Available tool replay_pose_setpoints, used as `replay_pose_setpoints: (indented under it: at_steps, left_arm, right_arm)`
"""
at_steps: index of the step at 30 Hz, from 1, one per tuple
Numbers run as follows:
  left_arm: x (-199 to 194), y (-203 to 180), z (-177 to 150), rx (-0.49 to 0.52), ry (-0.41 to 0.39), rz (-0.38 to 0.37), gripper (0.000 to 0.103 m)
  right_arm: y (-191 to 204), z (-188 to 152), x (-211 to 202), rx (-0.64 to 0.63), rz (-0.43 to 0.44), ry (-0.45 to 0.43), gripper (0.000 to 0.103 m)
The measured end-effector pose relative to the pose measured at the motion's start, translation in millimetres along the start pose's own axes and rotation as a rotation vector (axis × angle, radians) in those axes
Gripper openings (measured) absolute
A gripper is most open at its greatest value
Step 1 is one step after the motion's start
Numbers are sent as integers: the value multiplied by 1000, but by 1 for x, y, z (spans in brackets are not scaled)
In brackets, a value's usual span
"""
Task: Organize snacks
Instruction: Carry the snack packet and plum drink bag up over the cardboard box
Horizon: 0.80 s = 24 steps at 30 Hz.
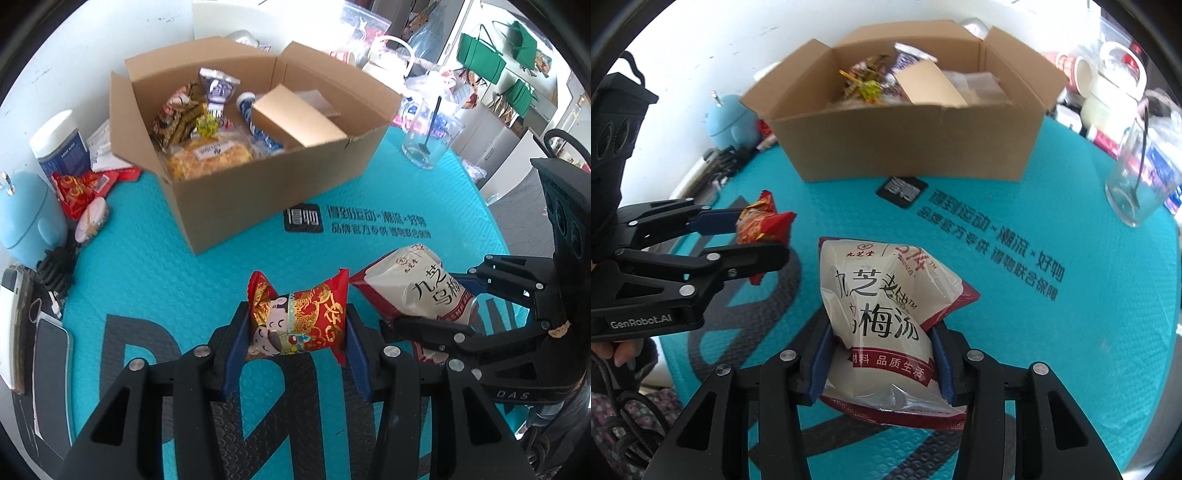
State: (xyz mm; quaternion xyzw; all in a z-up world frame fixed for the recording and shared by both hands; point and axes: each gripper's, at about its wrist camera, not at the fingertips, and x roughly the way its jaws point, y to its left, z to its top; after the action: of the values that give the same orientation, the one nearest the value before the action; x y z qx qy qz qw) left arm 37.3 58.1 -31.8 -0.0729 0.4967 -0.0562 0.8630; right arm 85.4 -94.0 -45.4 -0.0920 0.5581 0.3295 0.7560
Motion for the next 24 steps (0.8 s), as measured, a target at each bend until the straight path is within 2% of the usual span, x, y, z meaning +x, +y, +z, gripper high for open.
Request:
replay_pose_setpoints:
  at_steps: [12,24]
  left_arm:
    - [-40,8,33,10,-128,6,47]
    - [-60,20,83,20,-239,10,47]
  right_arm:
    - [17,42,-33,-69,30,-89,46]
    - [4,101,-49,-69,21,-172,46]
